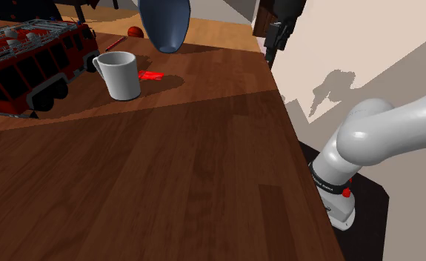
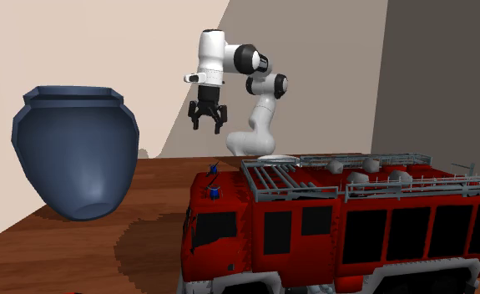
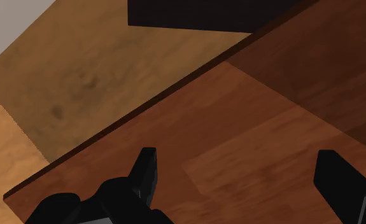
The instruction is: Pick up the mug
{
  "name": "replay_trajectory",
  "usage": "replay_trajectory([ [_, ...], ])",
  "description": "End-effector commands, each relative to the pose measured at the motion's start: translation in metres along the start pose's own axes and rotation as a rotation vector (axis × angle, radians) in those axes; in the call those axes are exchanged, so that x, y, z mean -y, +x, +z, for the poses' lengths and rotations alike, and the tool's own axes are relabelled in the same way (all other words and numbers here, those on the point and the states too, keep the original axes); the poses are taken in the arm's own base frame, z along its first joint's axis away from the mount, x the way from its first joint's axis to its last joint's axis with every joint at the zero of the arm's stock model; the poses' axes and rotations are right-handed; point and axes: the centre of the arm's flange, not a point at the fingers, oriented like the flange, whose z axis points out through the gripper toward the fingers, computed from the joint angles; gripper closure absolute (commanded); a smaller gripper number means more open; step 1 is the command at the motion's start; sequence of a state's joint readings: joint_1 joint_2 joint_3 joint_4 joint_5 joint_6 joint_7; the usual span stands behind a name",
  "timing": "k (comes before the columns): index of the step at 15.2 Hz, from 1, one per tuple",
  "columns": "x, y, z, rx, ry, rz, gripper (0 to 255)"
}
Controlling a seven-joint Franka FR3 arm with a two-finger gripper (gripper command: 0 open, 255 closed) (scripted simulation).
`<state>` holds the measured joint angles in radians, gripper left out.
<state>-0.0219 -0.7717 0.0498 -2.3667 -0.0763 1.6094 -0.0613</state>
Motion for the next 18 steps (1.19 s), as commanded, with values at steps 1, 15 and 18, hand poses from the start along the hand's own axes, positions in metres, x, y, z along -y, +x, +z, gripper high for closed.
replay_trajectory([
  [1,0.000,0.000,0.000,0.000,0.000,0.000,0],
  [15,0.126,0.123,-0.010,0.002,0.077,-0.017,0],
  [18,0.153,0.149,-0.014,0.003,0.094,-0.021,0],
])
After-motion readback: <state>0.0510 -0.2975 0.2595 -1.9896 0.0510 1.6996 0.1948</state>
